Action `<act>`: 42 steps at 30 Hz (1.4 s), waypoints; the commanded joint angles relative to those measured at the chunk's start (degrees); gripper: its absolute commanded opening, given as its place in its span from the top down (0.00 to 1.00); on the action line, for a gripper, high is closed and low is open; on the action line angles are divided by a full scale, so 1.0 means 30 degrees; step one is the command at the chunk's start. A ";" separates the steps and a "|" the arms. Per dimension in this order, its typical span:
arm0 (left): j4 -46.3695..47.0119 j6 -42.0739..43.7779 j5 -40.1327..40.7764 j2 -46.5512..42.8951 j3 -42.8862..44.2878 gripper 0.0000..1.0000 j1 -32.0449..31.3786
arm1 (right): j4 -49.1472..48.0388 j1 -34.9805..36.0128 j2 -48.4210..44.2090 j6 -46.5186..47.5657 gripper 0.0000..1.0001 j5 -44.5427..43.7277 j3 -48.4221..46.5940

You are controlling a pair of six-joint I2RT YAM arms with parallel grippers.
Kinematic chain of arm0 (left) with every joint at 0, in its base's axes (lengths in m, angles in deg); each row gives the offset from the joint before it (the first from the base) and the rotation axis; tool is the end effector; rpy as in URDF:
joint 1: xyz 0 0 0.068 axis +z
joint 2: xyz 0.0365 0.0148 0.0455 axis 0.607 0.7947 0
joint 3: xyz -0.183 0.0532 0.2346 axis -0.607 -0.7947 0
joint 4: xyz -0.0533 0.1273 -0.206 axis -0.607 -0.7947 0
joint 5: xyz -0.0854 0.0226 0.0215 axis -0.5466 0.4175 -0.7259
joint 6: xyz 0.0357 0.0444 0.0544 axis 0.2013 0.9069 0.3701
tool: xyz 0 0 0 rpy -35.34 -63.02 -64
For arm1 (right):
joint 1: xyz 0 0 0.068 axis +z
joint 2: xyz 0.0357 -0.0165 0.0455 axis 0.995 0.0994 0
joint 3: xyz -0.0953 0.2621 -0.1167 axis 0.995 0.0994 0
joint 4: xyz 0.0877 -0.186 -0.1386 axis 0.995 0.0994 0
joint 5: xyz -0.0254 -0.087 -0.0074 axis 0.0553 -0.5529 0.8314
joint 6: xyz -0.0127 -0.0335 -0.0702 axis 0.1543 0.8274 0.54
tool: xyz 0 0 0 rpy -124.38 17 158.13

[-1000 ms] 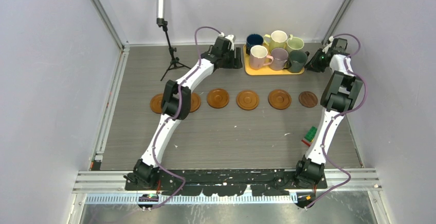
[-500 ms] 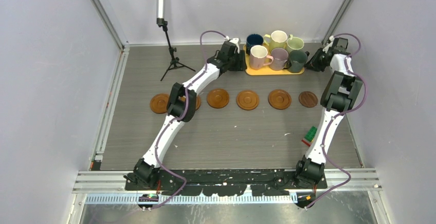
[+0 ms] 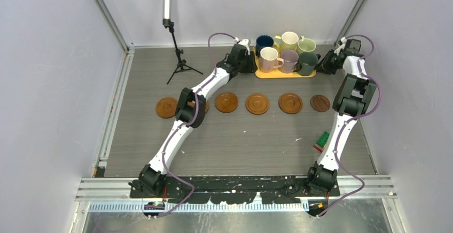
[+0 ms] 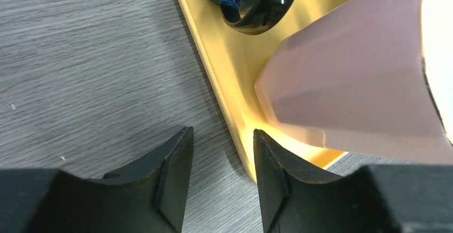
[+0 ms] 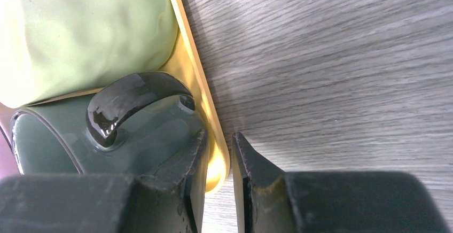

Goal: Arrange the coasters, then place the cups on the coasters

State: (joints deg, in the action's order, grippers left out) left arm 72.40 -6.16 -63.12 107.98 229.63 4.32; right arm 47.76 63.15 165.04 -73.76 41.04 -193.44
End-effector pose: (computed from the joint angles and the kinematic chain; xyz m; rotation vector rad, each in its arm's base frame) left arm 0.5489 -0.3651 0.1471 0.1515 2.1657 -0.7400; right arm 0.5407 -0.1759 0.1591 0.5231 2.3704 0.5314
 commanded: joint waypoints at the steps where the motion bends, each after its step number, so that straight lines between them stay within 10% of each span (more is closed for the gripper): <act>1: 0.0698 -0.0180 0.0421 0.0707 0.0926 0.55 -0.0377 | 0.0484 0.0460 -0.0128 0.0241 0.71 0.0375 -0.0750; 30: -0.2656 -0.0227 0.3155 -0.0644 -0.0401 1.00 -0.0609 | 0.2791 0.2508 0.0003 0.1622 0.93 -0.0624 -0.0021; 42: -0.4101 -0.0637 0.2828 -0.3891 -0.4738 1.00 0.0973 | 0.1650 0.4522 -0.0939 0.1077 1.00 -0.0511 0.1979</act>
State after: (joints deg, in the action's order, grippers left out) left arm 68.75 -9.35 -55.62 101.55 220.02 4.78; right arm 50.21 70.34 163.06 -67.44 34.50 -190.51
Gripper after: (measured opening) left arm 0.121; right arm 0.155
